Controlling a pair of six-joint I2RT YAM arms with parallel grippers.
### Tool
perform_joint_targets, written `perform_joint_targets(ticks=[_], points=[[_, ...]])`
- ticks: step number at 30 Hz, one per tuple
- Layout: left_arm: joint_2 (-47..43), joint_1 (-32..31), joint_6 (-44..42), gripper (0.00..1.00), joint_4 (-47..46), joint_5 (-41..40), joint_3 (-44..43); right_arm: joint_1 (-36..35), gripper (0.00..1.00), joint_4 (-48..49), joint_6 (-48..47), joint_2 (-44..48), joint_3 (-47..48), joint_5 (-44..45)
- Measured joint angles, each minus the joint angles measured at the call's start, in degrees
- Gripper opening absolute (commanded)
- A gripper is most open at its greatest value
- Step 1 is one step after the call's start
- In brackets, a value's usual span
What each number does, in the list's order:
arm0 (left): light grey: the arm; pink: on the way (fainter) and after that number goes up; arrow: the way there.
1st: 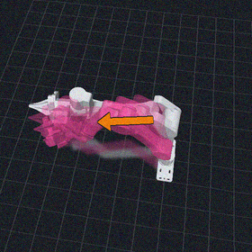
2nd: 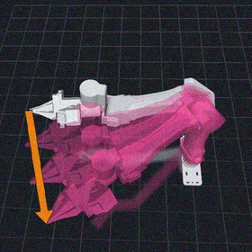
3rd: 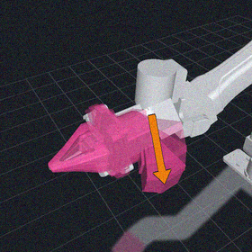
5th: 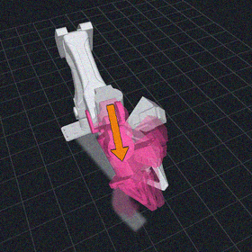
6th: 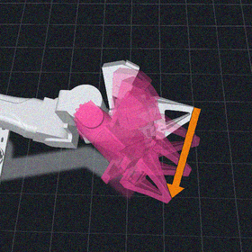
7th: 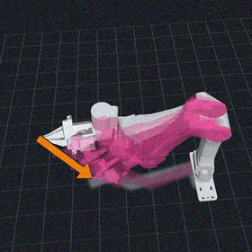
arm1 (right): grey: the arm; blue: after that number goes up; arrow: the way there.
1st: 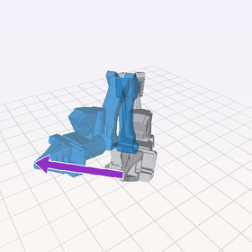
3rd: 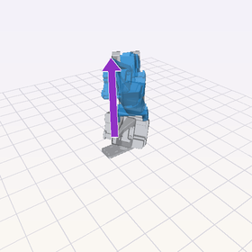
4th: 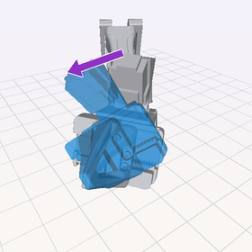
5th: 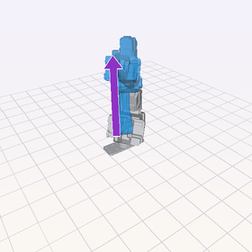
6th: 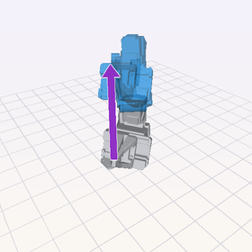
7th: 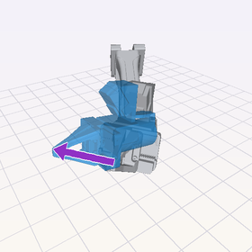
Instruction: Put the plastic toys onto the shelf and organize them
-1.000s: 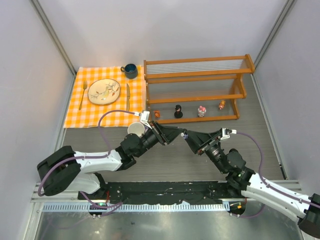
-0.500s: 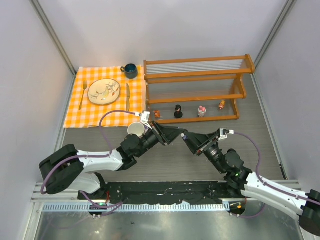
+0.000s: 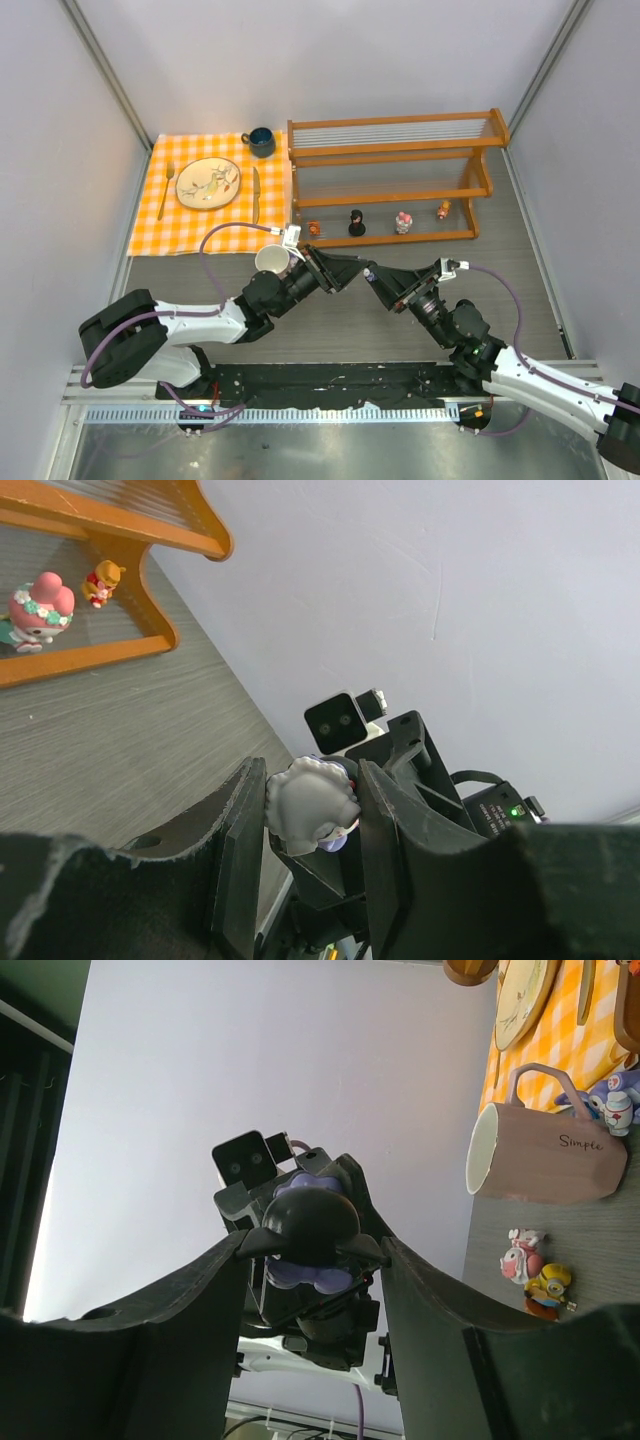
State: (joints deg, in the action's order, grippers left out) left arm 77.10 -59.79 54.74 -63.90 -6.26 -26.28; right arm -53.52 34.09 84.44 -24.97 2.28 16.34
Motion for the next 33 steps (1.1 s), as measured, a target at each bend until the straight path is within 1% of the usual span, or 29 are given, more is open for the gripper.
perform_joint_targets(ticks=[3,7,8,9,11,16,19,20,22,25,26,27,29,32,33], points=[[0.0,-0.2,-0.2,0.00,0.0,-0.5,0.0,0.0,0.67,0.0,0.0,0.0,0.0,0.0],[0.0,-0.5,-0.2,0.00,0.0,-1.2,0.2,0.0,0.69,0.1,0.0,0.5,0.0,0.0],[0.0,-0.5,-0.2,0.00,0.1,-1.4,0.2,0.0,0.67,0.1,0.0,0.6,0.0,0.0],[0.0,-0.5,-0.2,0.00,0.0,-1.5,0.2,0.0,0.62,0.1,0.0,0.7,0.0,0.0],[0.0,-0.5,-0.1,0.00,-0.1,-1.7,0.2,0.0,0.56,-0.1,-0.2,0.6,0.0,0.0],[0.0,-0.6,0.0,0.00,-0.3,-2.1,0.2,0.0,0.55,-0.3,-0.3,0.6,0.0,-0.1],[0.0,-0.7,0.0,0.00,-0.2,-2.3,0.2,0.0,0.47,-0.3,-0.3,0.6,0.0,-0.2],[0.0,-0.7,0.0,0.00,-0.2,-2.3,0.2,0.0,0.42,-0.3,-0.3,0.6,0.0,-0.2],[0.0,-0.7,0.0,0.00,-0.3,-2.3,0.2,0.0,0.36,-0.3,-0.3,0.6,0.0,-0.2],[0.0,-0.7,0.0,0.00,-0.2,-2.3,0.2,0.0,0.19,-0.3,-0.3,0.6,0.0,-0.2],[0.0,-0.7,0.0,0.01,-0.2,-2.3,0.2,0.0,0.06,-0.3,-0.3,0.6,0.0,-0.2],[0.0,-0.7,0.0,0.06,-0.2,-2.3,0.2,0.0,0.02,-0.3,-0.3,0.6,0.0,-0.2],[0.0,-0.7,0.0,0.13,-0.2,-2.4,0.2,0.0,0.01,-0.5,-0.3,0.6,0.0,-0.2],[0.0,-0.7,0.1,0.18,0.1,-2.5,0.5,0.0,0.01,-1.6,-0.7,0.6,0.1,-0.1],[0.0,-0.7,0.1,0.27,0.2,-2.5,0.6,0.0,0.01,-2.0,-0.8,0.7,0.1,-0.1]])
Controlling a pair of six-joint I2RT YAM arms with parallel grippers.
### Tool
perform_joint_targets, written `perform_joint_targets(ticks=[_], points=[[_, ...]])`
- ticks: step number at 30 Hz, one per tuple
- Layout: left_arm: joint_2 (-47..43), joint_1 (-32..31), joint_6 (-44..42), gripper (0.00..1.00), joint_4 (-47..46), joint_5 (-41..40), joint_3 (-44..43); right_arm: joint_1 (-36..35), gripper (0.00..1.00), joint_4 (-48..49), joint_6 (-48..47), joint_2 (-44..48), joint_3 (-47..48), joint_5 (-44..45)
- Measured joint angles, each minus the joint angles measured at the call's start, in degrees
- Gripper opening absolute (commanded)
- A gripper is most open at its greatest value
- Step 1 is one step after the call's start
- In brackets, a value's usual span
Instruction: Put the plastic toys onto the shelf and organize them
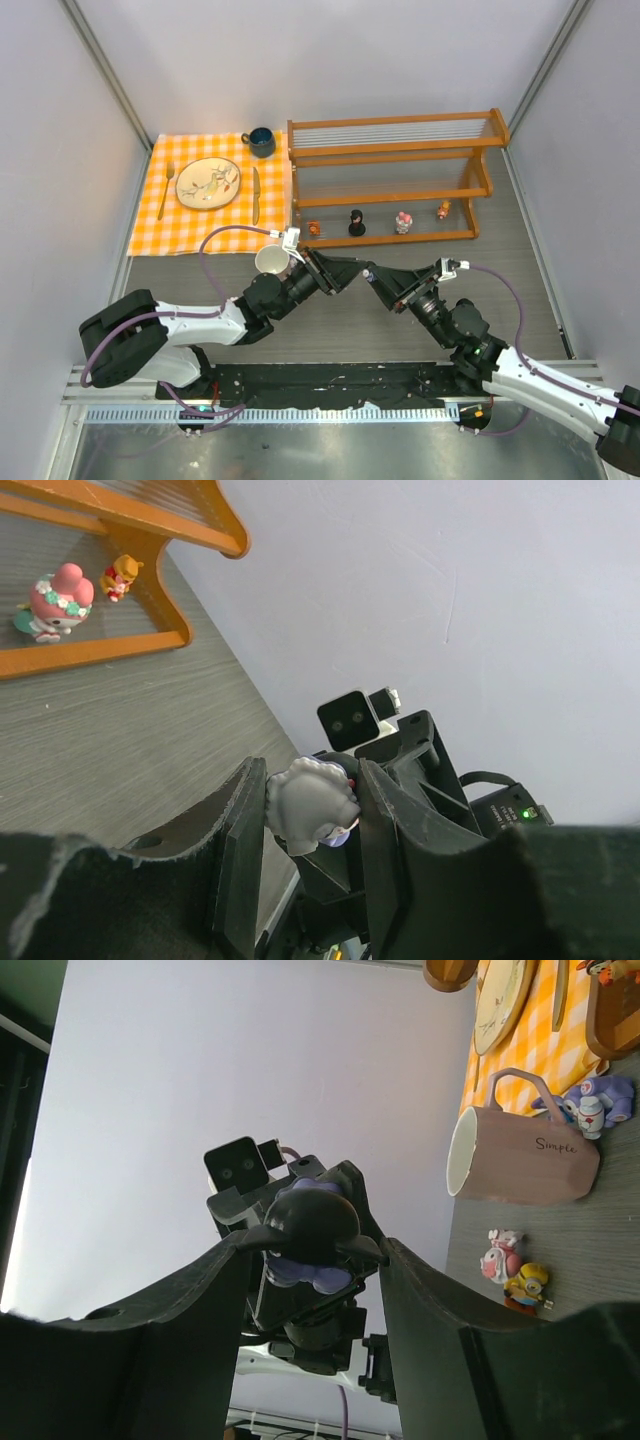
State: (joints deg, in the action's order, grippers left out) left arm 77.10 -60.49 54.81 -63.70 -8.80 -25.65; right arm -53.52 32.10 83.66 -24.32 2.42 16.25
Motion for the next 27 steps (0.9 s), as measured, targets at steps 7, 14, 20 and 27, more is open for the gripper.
perform_joint_targets(ticks=[7,14,20,27], points=[[0.0,0.0,0.1,0.76,0.3,-0.3,0.6,0.0,0.01,-6.8,-2.8,2.7,2.5,0.8],[-0.1,0.0,0.2,0.98,0.9,-1.2,2.1,0.0,0.01,-12.5,-4.8,7.0,3.6,2.3],[-2.1,0.0,0.2,1.00,2.5,-2.6,3.7,0.0,0.01,-15.9,-5.7,9.2,3.8,3.5],[-12.9,0.0,-0.3,1.00,9.2,-5.7,5.5,0.0,0.01,-27.6,-9.1,12.6,8.6,6.3]])
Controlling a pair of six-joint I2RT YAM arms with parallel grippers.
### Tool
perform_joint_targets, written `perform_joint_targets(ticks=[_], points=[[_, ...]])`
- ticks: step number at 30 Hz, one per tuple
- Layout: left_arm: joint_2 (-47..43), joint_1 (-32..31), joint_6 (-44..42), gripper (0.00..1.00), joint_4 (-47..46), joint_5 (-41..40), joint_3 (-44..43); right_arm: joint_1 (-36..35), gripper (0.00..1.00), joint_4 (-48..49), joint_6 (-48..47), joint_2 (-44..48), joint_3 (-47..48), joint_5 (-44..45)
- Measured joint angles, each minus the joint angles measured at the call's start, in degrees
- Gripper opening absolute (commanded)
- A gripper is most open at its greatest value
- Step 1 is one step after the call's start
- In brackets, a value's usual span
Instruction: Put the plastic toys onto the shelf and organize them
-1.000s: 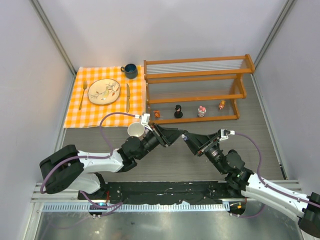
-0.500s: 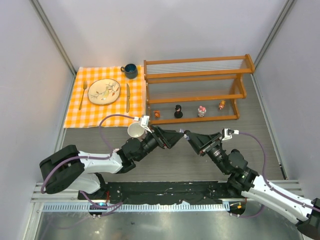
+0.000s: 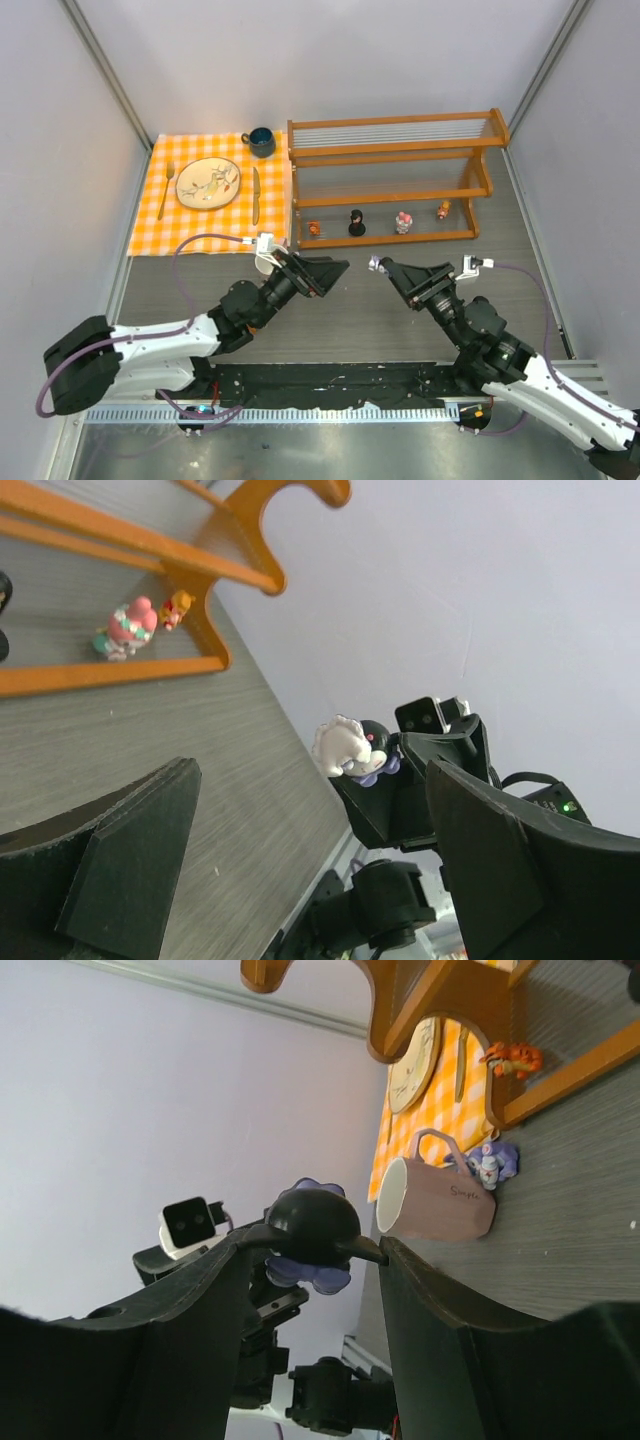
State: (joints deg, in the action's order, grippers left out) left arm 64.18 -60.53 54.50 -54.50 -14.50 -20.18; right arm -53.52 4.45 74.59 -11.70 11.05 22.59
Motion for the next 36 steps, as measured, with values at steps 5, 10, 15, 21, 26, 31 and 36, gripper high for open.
perform_joint_targets(ticks=[5,10,15,21,26,31,36], points=[[-11.2,0.0,-2.4,1.00,9.4,-3.3,0.0,0.0,0.01,-15.6,-6.0,-1.6,12.3,4.6],[-19.5,0.0,-5.0,1.00,22.2,-6.9,-1.6,0.0,0.01,-30.6,-13.6,-11.7,28.7,9.0],[-22.2,0.0,-7.2,1.00,31.7,-9.2,-4.2,0.0,0.01,-42.7,-21.0,-24.5,42.1,11.2],[-23.0,0.0,-8.5,1.00,37.6,-10.1,-4.2,0.0,0.01,-55.1,-27.4,-36.6,53.3,11.6],[-23.1,0.0,-9.9,1.00,42.2,-10.2,-5.8,0.9,0.01,-63.1,-31.4,-42.6,57.6,11.2],[-23.0,0.0,-12.2,1.00,45.9,-10.3,-9.7,5.3,0.01,-65.9,-35.8,-46.7,60.2,9.1],[-23.6,0.0,-14.8,1.00,48.4,-11.3,-11.8,17.6,0.01,-65.5,-42.8,-48.8,60.6,2.1]])
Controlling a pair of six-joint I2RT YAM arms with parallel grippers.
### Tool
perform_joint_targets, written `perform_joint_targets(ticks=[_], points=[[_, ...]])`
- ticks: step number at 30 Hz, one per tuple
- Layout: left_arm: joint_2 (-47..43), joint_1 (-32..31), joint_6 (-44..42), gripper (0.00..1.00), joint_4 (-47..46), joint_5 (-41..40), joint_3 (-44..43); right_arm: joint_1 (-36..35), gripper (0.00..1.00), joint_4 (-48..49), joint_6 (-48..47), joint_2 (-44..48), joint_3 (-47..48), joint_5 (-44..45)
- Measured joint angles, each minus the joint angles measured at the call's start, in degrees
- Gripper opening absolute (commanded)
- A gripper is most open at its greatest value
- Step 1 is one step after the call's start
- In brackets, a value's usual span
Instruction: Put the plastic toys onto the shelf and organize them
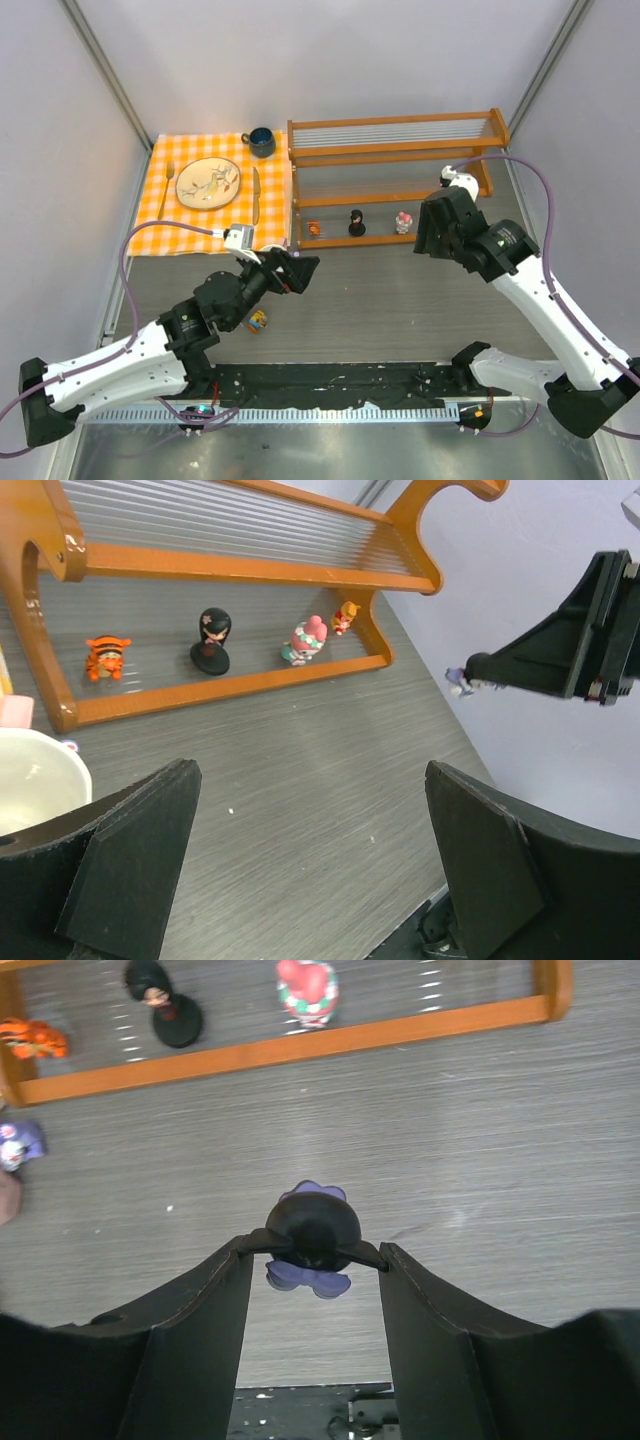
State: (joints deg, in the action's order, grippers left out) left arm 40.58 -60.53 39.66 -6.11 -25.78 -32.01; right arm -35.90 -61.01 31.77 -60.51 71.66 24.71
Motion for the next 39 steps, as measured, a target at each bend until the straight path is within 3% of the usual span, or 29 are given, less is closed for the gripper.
perform_joint_targets(ticks=[12,23,30,39], points=[[-0.5,1.1,-5.3,1.00,5.3,-1.9,-1.8,13.7,0.01,3.0,-14.7,-7.9,6.6,-10.2],[-2.7,8.2,-12.8,1.00,8.4,-4.2,-3.3,24.6,0.01,6.5,-25.3,-22.1,17.4,-15.6],[-0.3,12.8,-13.5,1.00,8.2,-4.7,-3.6,25.9,0.01,9.4,-26.8,-30.3,25.3,-19.3],[2.0,16.6,-13.2,1.00,6.8,-4.6,-1.8,24.8,0.01,10.3,-26.3,-35.2,28.9,-20.7]])
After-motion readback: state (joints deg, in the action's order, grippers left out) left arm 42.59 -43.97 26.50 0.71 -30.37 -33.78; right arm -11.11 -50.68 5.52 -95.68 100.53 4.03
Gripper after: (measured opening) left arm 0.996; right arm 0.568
